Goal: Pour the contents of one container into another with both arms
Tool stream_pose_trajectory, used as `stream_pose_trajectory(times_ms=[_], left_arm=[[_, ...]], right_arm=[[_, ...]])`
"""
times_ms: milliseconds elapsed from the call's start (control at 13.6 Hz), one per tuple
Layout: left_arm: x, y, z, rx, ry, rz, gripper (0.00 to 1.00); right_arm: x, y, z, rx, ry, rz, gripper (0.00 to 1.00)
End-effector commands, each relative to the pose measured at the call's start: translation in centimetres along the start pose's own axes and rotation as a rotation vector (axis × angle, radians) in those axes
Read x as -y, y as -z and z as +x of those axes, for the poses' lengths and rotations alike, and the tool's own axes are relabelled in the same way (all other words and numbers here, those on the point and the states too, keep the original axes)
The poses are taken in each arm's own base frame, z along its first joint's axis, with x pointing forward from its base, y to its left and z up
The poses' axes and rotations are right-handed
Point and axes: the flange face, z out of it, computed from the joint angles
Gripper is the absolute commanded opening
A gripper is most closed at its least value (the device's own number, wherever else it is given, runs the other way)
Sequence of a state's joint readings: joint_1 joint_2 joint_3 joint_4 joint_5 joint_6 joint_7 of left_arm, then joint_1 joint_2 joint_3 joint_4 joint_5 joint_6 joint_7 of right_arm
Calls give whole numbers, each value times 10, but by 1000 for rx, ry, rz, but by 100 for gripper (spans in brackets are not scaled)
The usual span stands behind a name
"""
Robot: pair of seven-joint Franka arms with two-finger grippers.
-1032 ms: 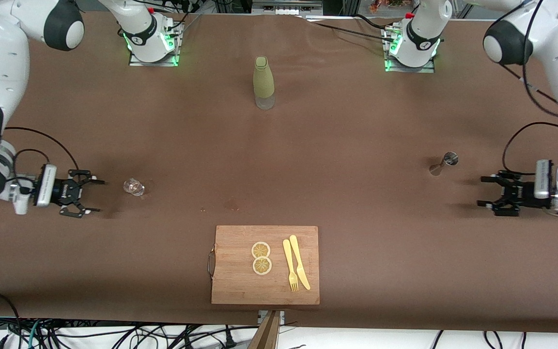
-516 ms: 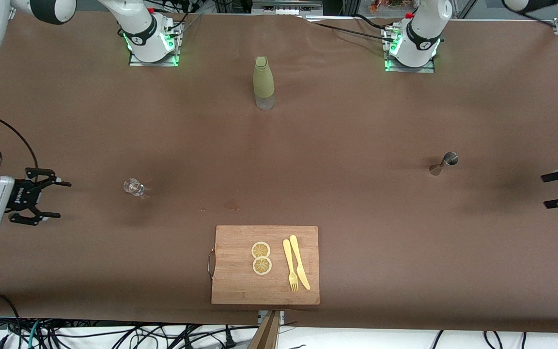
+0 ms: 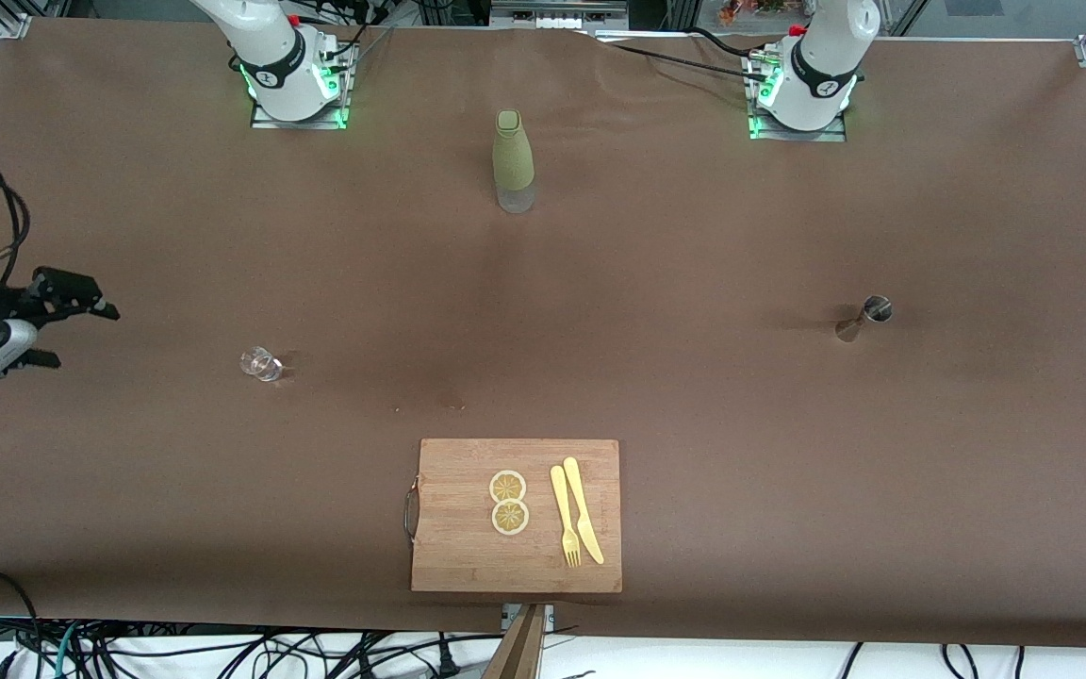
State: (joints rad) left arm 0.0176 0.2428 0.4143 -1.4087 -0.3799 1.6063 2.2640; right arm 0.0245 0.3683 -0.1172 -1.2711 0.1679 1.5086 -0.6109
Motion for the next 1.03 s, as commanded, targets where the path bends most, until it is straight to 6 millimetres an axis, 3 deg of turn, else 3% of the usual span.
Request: stream_pose_trajectory(times_ms=[0, 147, 368, 516, 737, 958], left_arm=[[-14, 23, 27, 78, 188, 1, 100], [-13, 34, 43, 178, 364, -11, 100], [-21, 41, 59, 234, 785, 19, 100], [-15, 38, 70, 234, 955, 38, 100], [-2, 25, 101, 260, 1242, 45, 100], [9, 11, 136, 271, 1537, 44, 100]], right_arm=[[14, 12, -20, 47, -237, 2, 100], [29, 20, -26, 61, -381, 4, 100], [54, 29, -39, 109, -452, -46, 100], [62, 32, -49, 153, -438, -39, 100], [64, 33, -48, 143, -434, -51, 100], [65, 67, -70, 95, -456, -115, 100]])
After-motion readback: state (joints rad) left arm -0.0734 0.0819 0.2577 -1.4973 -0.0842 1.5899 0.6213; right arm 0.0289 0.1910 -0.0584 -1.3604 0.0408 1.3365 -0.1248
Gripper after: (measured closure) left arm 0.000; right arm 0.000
